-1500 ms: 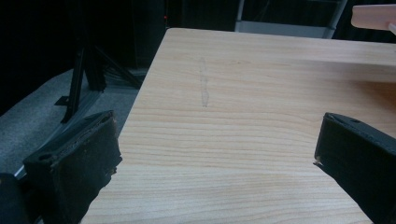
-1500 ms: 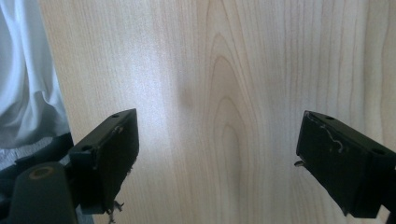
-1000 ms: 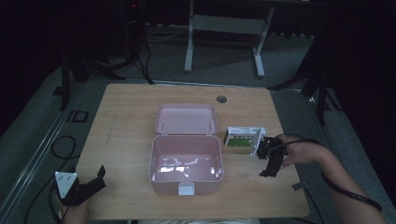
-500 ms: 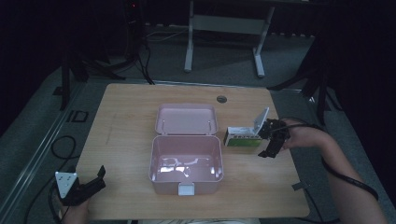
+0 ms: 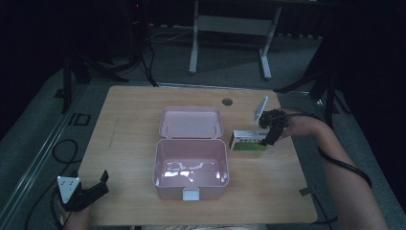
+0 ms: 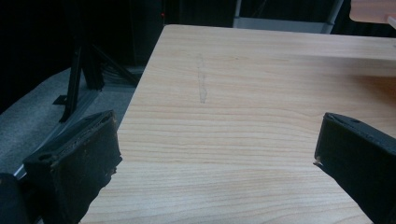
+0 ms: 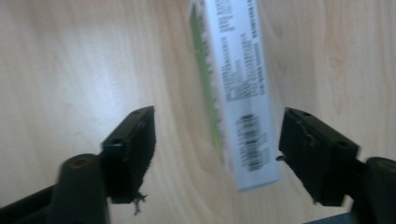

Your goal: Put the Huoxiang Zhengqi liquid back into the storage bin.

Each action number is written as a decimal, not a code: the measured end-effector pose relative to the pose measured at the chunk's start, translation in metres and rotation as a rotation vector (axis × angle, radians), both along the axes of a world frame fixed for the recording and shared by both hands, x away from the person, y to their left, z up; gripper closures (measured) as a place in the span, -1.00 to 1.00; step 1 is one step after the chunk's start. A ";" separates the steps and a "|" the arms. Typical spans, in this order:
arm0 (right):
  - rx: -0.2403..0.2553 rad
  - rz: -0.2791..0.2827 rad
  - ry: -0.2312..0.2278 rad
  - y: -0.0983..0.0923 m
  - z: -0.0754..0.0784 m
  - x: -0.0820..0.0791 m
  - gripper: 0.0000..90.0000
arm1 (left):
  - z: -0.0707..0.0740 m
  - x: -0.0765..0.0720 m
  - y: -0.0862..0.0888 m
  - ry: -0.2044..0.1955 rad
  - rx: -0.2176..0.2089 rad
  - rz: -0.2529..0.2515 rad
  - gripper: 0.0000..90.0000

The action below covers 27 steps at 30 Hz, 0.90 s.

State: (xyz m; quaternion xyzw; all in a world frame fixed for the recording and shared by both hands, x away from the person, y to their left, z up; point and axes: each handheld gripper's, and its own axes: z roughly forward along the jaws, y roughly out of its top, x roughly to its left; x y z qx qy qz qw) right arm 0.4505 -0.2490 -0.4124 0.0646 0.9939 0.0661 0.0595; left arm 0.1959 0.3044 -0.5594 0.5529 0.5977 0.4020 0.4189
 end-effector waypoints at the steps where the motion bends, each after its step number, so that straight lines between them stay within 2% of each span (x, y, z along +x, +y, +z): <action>1: -0.005 0.001 0.000 0.002 -0.001 0.002 -0.35 | 0.000 0.000 0.000 0.000 -0.001 0.000 -0.99; 10: -0.054 0.031 -0.001 0.014 -0.017 0.019 -0.19 | 0.000 0.000 0.000 0.002 0.001 -0.005 -0.99; 17: -0.068 0.074 0.007 0.021 -0.026 0.025 -0.02 | -0.001 0.000 0.000 0.003 0.001 -0.006 -0.99; 23: -0.083 0.080 0.031 0.026 -0.031 0.031 0.10 | -0.001 0.000 0.000 0.004 0.002 -0.010 -0.99; 27: -0.101 0.088 0.066 0.029 -0.037 0.033 0.17 | -0.001 0.000 0.000 0.005 0.002 -0.010 -0.99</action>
